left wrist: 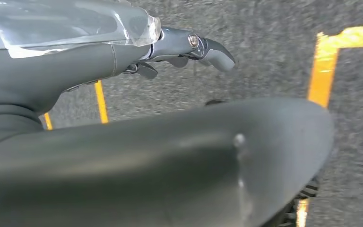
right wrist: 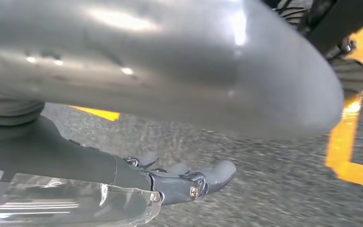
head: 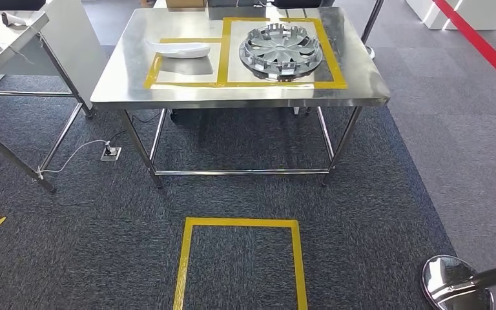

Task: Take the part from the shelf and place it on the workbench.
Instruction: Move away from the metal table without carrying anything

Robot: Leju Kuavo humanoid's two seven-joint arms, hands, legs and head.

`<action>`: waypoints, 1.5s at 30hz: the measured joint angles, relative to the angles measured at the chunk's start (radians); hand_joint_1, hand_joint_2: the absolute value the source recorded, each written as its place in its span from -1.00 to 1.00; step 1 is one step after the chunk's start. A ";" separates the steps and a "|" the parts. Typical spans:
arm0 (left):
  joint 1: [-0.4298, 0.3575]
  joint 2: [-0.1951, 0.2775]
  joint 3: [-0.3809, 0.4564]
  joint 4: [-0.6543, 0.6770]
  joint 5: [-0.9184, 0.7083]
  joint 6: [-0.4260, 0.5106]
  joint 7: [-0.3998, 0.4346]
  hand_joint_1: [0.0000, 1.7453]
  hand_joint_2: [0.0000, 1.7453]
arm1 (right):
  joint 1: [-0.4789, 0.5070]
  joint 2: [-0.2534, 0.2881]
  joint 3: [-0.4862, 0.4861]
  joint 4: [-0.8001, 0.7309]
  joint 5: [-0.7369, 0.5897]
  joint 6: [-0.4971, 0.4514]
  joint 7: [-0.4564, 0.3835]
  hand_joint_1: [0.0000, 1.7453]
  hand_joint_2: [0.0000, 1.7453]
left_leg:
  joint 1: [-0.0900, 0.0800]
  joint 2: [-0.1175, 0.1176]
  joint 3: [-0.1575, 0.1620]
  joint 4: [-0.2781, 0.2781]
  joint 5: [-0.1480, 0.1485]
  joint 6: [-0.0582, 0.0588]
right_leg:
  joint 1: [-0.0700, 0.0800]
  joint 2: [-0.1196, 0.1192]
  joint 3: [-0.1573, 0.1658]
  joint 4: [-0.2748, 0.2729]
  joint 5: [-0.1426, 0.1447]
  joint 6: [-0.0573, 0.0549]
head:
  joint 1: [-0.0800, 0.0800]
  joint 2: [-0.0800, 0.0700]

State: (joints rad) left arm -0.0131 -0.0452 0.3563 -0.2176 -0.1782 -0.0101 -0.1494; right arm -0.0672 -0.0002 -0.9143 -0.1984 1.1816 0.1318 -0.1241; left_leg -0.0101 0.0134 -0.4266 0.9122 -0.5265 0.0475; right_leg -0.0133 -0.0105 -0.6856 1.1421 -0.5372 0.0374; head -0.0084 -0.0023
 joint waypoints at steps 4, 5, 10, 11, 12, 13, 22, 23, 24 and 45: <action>-0.004 -0.004 0.005 0.007 -0.005 -0.018 -0.006 -1.00 -1.00 | 0.001 -0.001 0.000 0.000 -0.007 0.035 0.007 -1.00 -1.00 | -0.003 0.004 -0.079 0.027 0.043 -0.001 | 0.000 0.002 0.033 0.148 -0.009 0.003 | 0.001 0.000; -0.005 -0.005 0.005 0.008 -0.009 -0.018 -0.010 -1.00 -1.00 | 0.001 -0.001 0.000 0.000 -0.007 0.041 0.008 -1.00 -1.00 | -0.002 0.005 -0.098 0.038 0.050 -0.004 | 0.000 0.003 0.082 0.101 0.016 0.002 | 0.001 0.000; -0.011 -0.006 0.005 0.010 -0.021 -0.018 -0.032 -1.00 -1.00 | -0.007 0.000 -0.002 0.000 -0.012 0.058 0.009 -1.00 -1.00 | -0.005 0.004 -0.147 0.080 0.083 -0.027 | 0.007 0.009 0.260 -0.170 -0.021 -0.024 | -0.003 0.000; -0.011 -0.005 0.006 0.011 -0.021 -0.020 -0.035 -1.00 -1.00 | -0.007 0.001 -0.002 0.000 -0.012 0.061 0.012 -1.00 -1.00 | -0.003 0.003 -0.152 0.081 0.086 -0.033 | 0.007 0.007 0.249 -0.168 -0.012 -0.031 | -0.004 0.000; -0.010 -0.005 0.006 0.012 -0.020 -0.023 -0.038 -1.00 -1.00 | -0.006 0.002 -0.003 0.000 -0.012 0.062 0.016 -1.00 -1.00 | -0.002 -0.001 -0.160 0.090 0.073 -0.039 | 0.006 0.005 0.238 -0.168 -0.003 -0.040 | -0.004 0.000; -0.009 -0.004 0.006 0.013 -0.020 -0.026 -0.039 -1.00 -1.00 | -0.006 0.002 -0.003 0.001 -0.012 0.064 0.024 -1.00 -1.00 | 0.000 -0.004 -0.170 0.112 0.042 -0.045 | 0.004 0.003 0.225 -0.169 0.008 -0.049 | -0.007 0.000; -0.013 -0.004 0.019 0.016 -0.009 -0.019 0.002 -1.00 1.00 | -0.005 0.005 -0.007 0.001 0.002 0.043 0.074 -1.00 1.00 | 0.009 -0.009 -0.059 0.179 -0.010 -0.053 | 0.005 -0.002 0.109 -0.165 0.104 -0.043 | -0.015 0.000; -0.015 -0.003 0.021 0.016 -0.009 -0.014 0.008 -1.00 1.00 | -0.005 0.007 -0.007 0.001 0.004 0.039 0.074 -1.00 1.00 | 0.007 -0.009 -0.010 0.101 -0.019 -0.048 | 0.007 -0.003 0.106 -0.163 0.110 -0.038 | -0.014 0.000; -0.018 -0.002 0.022 0.016 -0.010 -0.010 0.012 -1.00 1.00 | -0.006 0.008 -0.007 0.001 0.005 0.035 0.075 -1.00 1.00 | 0.005 -0.009 0.023 0.045 -0.034 -0.044 | 0.009 -0.004 0.103 -0.161 0.117 -0.032 | -0.015 0.000; -0.012 0.011 -0.013 -0.051 0.061 -0.067 0.044 -1.00 1.00 | 0.083 0.004 0.198 -0.003 -0.285 -0.045 0.169 -1.00 1.00 | -0.006 0.001 -0.032 0.038 -0.011 -0.006 | 0.010 0.007 0.178 -0.159 0.043 -0.025 | -0.004 0.000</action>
State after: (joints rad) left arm -0.0247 -0.0342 0.3429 -0.2688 -0.1167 -0.0770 -0.1058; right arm 0.0154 0.0033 -0.7168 -0.2012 0.8969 0.0864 0.0446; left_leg -0.0158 0.0140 -0.4589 0.9503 -0.5373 0.0415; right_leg -0.0028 -0.0039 -0.5077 0.9834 -0.4940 0.0129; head -0.0129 -0.0023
